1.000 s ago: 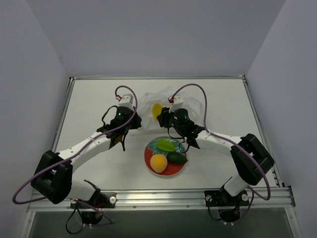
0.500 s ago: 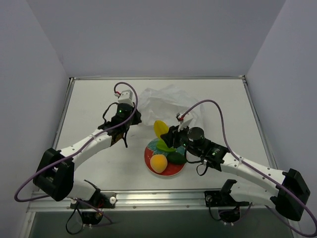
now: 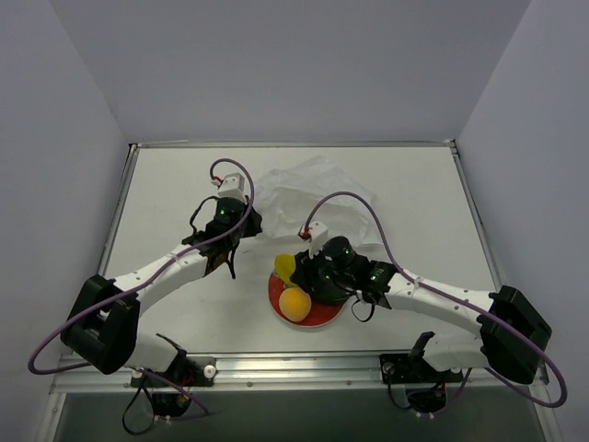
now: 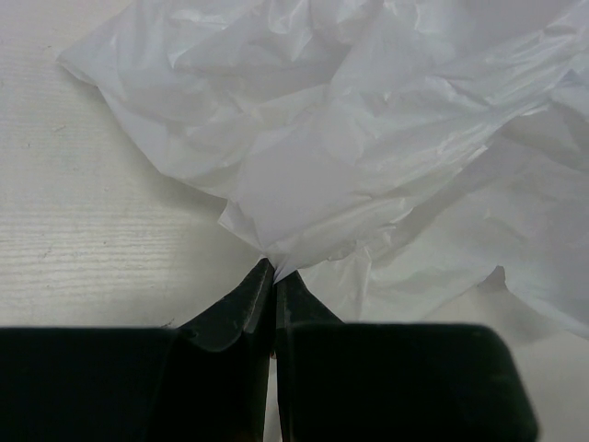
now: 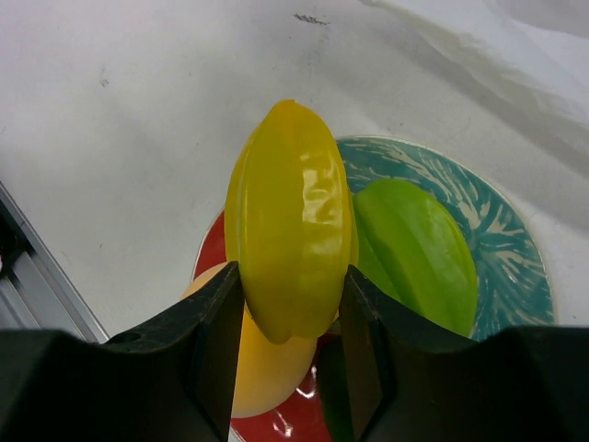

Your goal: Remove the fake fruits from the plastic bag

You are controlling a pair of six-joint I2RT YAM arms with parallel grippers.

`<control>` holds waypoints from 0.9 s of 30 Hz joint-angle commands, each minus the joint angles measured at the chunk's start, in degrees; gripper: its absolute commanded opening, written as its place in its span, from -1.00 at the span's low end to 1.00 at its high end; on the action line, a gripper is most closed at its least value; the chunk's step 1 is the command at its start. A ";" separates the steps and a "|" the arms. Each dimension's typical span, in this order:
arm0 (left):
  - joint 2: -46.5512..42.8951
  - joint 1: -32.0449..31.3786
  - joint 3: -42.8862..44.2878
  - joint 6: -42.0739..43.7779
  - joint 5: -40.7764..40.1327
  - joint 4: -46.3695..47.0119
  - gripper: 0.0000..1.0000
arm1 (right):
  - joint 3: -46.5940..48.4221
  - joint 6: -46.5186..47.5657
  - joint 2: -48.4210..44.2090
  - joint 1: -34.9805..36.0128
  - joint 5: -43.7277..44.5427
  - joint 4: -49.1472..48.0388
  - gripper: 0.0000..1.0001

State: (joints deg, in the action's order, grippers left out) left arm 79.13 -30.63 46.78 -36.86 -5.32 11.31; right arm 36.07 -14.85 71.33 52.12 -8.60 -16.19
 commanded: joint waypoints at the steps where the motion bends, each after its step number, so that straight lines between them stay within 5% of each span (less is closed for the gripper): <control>1: -2.93 0.31 0.24 -0.67 0.75 2.84 -0.95 | 3.91 2.55 1.61 -0.17 -0.81 0.27 -0.64; 8: -2.23 0.22 -1.25 -0.93 1.98 5.12 -0.95 | 4.62 4.30 2.76 -0.44 -0.28 1.42 -0.41; 27: -2.40 0.22 -3.01 -1.63 3.65 8.02 -0.95 | 11.03 6.33 12.16 -0.79 -0.19 5.37 -0.31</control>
State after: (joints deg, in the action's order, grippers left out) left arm 78.41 -30.63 43.16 -37.80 -2.33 16.34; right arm 44.45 -8.88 82.70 51.68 -9.45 -12.03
